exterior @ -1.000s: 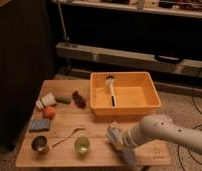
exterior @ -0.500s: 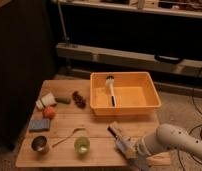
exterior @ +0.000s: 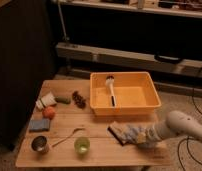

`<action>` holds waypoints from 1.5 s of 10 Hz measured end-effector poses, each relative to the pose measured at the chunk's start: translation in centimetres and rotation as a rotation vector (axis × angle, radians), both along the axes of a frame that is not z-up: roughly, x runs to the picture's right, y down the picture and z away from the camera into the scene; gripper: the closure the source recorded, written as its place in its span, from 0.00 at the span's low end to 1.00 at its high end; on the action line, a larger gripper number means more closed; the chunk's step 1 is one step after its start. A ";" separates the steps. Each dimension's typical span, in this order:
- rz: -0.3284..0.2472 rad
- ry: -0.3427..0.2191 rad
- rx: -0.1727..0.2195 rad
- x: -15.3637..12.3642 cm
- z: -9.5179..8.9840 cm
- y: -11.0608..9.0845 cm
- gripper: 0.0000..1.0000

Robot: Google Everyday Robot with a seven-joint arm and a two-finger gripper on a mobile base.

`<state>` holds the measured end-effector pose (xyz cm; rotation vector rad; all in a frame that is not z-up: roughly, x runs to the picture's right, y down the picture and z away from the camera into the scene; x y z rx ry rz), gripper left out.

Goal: Wipe table surface with towel

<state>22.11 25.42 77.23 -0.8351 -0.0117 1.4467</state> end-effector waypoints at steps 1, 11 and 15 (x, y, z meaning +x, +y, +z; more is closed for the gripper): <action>0.000 0.012 0.005 0.2 0.6 -1.1 1.00; -0.104 -0.201 0.047 -9.9 -5.3 -1.2 1.00; -0.094 -0.199 -0.033 -6.4 -5.0 3.6 1.00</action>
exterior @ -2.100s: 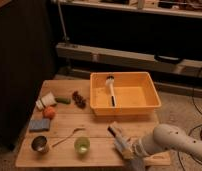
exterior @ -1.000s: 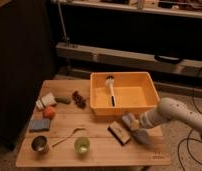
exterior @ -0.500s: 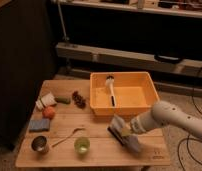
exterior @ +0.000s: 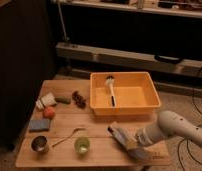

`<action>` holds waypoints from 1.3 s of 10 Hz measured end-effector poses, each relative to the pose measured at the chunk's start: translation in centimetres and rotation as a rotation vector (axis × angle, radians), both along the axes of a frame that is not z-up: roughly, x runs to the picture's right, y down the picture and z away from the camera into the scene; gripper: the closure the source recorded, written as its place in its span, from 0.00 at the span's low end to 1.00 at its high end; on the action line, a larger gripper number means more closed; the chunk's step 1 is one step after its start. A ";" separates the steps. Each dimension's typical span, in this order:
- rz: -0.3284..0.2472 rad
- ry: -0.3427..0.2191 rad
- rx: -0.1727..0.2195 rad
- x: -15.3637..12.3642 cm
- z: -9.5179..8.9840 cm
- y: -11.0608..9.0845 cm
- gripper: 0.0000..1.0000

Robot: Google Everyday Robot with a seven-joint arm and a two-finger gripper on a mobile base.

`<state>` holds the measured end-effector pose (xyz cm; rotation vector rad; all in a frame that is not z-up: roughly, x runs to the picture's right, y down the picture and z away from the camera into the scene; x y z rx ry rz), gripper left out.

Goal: Wipe table surface with towel

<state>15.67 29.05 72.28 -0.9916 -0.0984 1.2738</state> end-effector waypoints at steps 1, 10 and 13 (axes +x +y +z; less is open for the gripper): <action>0.020 0.038 -0.014 1.6 1.1 1.2 1.00; 0.129 0.320 0.005 11.4 9.3 -6.2 1.00; 0.154 0.254 0.030 7.3 8.8 -9.6 1.00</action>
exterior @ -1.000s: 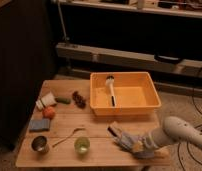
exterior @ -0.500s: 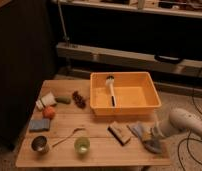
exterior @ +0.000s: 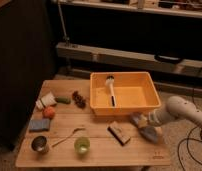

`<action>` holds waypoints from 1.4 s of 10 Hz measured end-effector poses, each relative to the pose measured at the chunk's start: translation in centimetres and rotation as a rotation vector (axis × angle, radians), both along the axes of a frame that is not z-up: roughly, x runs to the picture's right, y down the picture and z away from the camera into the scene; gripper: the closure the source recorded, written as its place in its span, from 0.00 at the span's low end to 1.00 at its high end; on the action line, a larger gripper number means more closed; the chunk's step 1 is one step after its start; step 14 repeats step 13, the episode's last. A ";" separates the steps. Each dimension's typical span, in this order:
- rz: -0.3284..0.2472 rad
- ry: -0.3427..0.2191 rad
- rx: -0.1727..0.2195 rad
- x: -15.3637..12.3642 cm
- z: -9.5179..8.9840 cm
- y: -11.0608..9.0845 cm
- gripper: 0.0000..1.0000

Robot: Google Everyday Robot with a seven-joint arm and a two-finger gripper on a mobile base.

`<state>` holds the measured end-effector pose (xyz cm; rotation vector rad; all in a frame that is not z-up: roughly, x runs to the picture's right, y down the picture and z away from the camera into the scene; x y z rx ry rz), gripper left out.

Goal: Wipe table surface with towel

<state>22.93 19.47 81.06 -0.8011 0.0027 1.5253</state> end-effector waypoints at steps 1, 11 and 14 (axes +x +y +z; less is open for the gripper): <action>-0.008 -0.042 0.013 -2.5 -0.9 -0.7 1.00; -0.130 -0.283 -0.084 -9.4 -11.1 12.7 1.00; -0.156 -0.251 -0.130 -7.7 -9.6 15.0 1.00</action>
